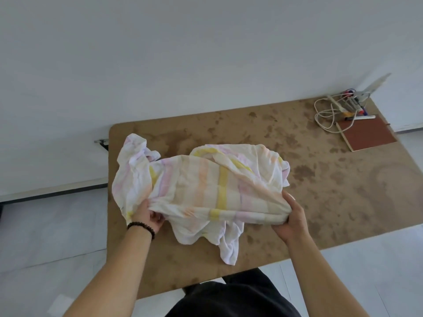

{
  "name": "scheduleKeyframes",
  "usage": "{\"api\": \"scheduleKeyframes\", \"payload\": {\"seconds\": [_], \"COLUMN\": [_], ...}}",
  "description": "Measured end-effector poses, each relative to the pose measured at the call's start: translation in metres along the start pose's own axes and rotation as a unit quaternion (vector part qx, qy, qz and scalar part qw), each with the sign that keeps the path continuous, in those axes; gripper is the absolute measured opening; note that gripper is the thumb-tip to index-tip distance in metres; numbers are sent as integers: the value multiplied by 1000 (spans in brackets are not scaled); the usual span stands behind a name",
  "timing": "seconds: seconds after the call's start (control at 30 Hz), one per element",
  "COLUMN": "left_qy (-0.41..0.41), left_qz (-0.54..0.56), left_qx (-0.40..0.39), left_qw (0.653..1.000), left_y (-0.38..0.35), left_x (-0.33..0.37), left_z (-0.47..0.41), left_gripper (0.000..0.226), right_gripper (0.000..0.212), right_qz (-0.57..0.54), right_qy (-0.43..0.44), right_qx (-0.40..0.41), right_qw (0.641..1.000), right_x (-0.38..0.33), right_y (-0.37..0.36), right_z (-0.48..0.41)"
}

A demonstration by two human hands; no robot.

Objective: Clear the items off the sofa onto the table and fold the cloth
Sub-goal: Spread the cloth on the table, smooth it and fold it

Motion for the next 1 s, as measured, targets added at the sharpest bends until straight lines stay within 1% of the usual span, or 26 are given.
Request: {"api": "scheduleKeyframes", "payload": {"seconds": [0.03,0.1,0.17,0.23,0.3,0.37,0.4,0.43,0.5,0.57,0.63,0.67,0.77,0.9,0.97,1.0], "left_qy": [-10,-45,-112,-172,-203,-245,-270,-297,-342,-386,-435,-460,-529,-620,-654,-666], "left_qz": [-19,-96,-185,-208,-151,-79,-62,-45,-13,30,64,81,145,209,220,221], "left_qx": [19,106,185,198,164,92,54,19,-30,-73,-108,-127,-168,-229,-261,-275], "left_qw": [1000,989,959,942,953,962,959,954,939,919,892,875,819,720,675,657], "left_y": [-2,-4,-10,-23,-47,-77,-95,-113,-147,-171,-182,-184,-180,-150,-130,-121], "left_x": [10,30,55,82,115,156,179,204,249,297,342,361,406,444,454,454], "left_z": [-8,-21,-24,-19,-12,2,17,38,81,138,196,225,315,424,457,467], "left_gripper": [17,26,31,29,20,18,21,25,28,29,33,35,40,49,51,52], "right_gripper": [53,46,48,49,53,60,58,53,34,22,11,10,18,39,33,31], "right_qz": [5,24,47,60,88,130,147,165,192,198,207,209,196,156,112,94], "right_qy": [-2,12,29,34,60,113,144,182,253,316,387,424,509,591,618,621], "right_qx": [7,24,56,108,160,171,151,123,76,20,-11,-20,-34,-42,-68,-82], "right_qw": [1000,999,997,992,981,970,967,962,945,928,899,881,838,790,775,774], "right_x": [-7,-24,-44,-65,-99,-146,-172,-200,-250,-299,-340,-359,-400,-416,-410,-405], "right_y": [-1,-3,-7,-16,-36,-74,-99,-128,-185,-244,-293,-313,-356,-379,-379,-377], "right_z": [-10,-31,-53,-74,-93,-107,-109,-107,-95,-60,-13,13,95,204,243,257]}}
Point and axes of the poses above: each hand's wrist, its own z-axis away from the middle knuckle, its own y-axis out of the back of the hand, x = y × z, the point moved 2 cm from there along -z, towards the middle knuckle, and after that the axes turned 3 degrees about x, right-handed, at the moved point
